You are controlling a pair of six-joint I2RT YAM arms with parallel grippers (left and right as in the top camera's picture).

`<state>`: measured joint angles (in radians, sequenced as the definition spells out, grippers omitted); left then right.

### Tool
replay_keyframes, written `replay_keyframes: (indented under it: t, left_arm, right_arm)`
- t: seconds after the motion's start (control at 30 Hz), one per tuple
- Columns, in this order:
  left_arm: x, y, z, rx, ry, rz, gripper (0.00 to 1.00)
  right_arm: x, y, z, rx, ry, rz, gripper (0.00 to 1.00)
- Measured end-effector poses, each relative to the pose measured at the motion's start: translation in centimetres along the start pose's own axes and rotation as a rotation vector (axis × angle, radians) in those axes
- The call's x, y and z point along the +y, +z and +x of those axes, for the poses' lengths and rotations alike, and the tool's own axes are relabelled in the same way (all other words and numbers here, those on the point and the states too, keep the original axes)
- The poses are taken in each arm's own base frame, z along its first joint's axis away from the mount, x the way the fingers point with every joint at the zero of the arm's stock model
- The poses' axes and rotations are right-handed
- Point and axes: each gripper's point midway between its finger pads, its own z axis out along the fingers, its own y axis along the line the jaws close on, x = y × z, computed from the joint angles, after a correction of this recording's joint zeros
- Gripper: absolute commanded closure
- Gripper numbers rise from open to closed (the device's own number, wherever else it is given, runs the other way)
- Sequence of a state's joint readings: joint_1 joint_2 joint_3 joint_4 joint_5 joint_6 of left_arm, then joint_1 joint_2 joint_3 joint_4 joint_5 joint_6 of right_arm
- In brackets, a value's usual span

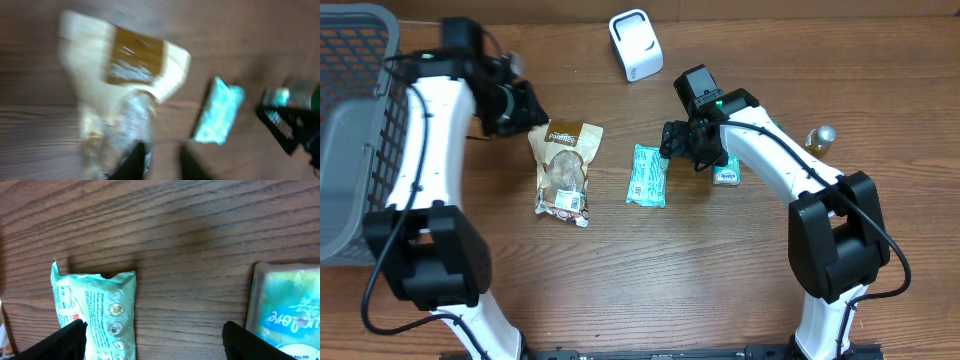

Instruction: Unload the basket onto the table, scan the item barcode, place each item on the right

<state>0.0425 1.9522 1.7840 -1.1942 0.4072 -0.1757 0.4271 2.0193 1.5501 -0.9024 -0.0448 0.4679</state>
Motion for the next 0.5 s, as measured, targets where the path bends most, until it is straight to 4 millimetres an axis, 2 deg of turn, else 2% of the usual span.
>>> replay_keyframes:
  t: [0.23, 0.37, 0.5]
  left_arm:
    - [-5.2, 6.0, 4.3, 0.107, 0.146, 0.051, 0.94]
    - [-6.9, 8.9, 7.0, 0.157, 0.188, 0.06, 0.94]
    - [-8.1, 10.6, 8.4, 0.168, 0.201, 0.073, 0.93]
  right_arm:
    - [1.4, -0.1, -0.3, 0.002, -0.062, -0.087, 0.11]
    - [1.8, -0.2, -0.3, 0.021, -0.101, -0.148, 0.09]
    - [1.6, -0.5, -0.8, 0.027, -0.109, -0.199, 0.09]
